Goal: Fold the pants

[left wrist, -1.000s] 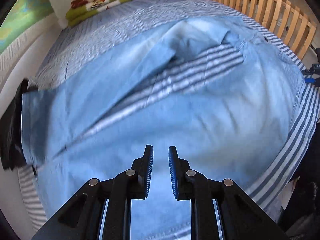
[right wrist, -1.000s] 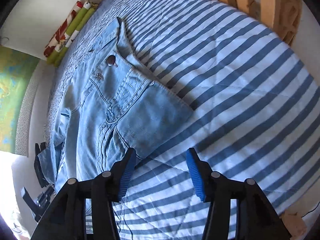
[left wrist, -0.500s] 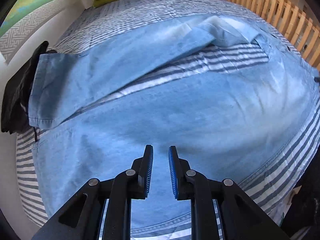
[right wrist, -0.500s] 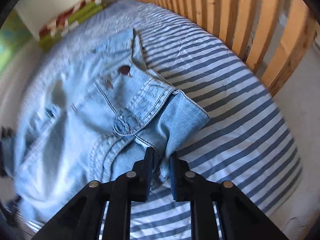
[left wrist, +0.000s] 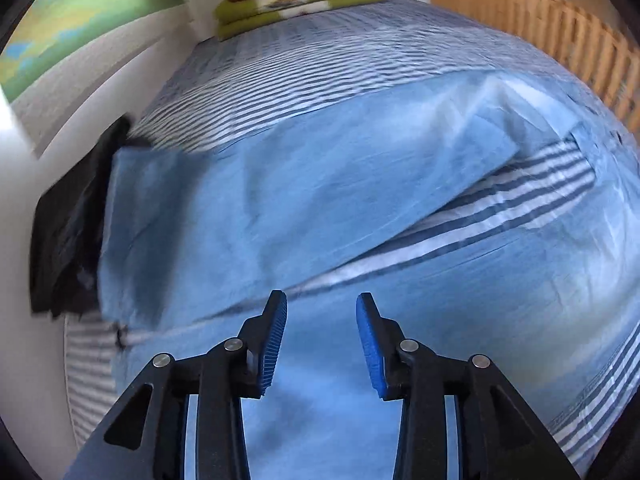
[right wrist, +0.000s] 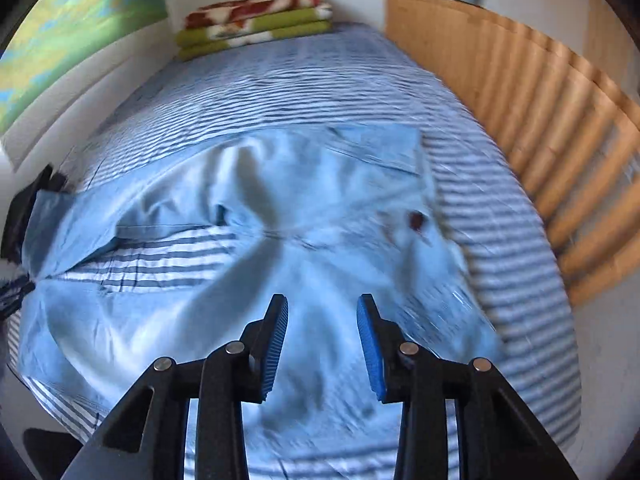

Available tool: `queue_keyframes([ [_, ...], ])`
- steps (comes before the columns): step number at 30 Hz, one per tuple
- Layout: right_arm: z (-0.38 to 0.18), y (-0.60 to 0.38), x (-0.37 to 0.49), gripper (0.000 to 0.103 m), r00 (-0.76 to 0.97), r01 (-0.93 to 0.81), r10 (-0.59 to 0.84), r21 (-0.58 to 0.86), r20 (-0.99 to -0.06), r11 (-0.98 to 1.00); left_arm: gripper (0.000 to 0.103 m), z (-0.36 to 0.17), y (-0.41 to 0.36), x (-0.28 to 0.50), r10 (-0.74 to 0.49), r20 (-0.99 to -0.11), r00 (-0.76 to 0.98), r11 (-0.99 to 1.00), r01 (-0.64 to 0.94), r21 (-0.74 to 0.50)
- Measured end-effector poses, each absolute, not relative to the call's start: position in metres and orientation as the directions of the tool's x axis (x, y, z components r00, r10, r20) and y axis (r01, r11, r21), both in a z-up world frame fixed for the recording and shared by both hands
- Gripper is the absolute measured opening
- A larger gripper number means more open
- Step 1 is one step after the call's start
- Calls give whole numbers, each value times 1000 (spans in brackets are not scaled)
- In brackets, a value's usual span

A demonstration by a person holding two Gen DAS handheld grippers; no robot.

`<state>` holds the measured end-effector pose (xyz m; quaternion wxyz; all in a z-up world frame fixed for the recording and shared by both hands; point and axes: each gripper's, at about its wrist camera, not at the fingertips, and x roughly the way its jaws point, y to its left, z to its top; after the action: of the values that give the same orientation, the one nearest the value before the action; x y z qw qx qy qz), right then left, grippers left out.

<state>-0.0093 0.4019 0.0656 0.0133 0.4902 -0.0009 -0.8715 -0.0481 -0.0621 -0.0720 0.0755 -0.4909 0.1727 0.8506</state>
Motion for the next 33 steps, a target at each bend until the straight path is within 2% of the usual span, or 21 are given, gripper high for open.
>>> queue_keyframes([
  [4,35,359,-55,37,-468,103,5,-60,-884,-993,39,-101,-24,-82,-38,-879,-474,-903,-360,233],
  [9,3,332,-99,41,-415,145,16,-83,-910,-986,37,-133,-5,-109,-111,-878,-465,-869,-382,313],
  [10,-4,325,-106,42,-408,158,27,-100,-913,-982,21,-137,-4,-113,-120,-877,-466,-868,-380,320],
  [11,-10,319,-112,42,-404,168,42,-119,-914,-979,10,-139,-4,-116,-118,-879,-462,-868,-381,317],
  [13,-19,308,-121,42,-403,182,77,-162,-912,-970,3,-139,-4,-120,-140,-862,-487,-862,-369,348],
  [16,-30,303,-132,42,-395,190,132,-222,-909,-956,2,-130,-9,-122,-156,-837,-525,-856,-351,380],
  [19,-32,315,-134,33,-406,172,230,-322,-884,-931,2,-117,-25,-130,-194,-810,-553,-867,-290,406],
  [23,-37,339,-139,32,-341,125,207,-263,-917,-957,3,-118,-29,-130,-169,-843,-511,-878,-311,364],
  [26,-15,339,-129,33,-381,111,152,-209,-912,-972,9,-111,-30,-118,-147,-863,-483,-882,-331,336],
  [27,-3,339,-120,33,-394,121,101,-161,-913,-979,18,-101,-38,-111,-126,-866,-483,-896,-319,308],
  [28,5,337,-113,33,-404,131,67,-130,-912,-983,33,-90,-47,-101,-104,-864,-493,-911,-300,281],
  [30,25,333,-93,33,-425,178,-14,-69,-905,-982,49,-70,-72,-85,-78,-852,-518,-937,-255,240],
  [33,44,318,-63,33,-417,274,-104,-16,-903,-962,50,-50,-125,-53,-95,-839,-536,-966,-155,208],
])
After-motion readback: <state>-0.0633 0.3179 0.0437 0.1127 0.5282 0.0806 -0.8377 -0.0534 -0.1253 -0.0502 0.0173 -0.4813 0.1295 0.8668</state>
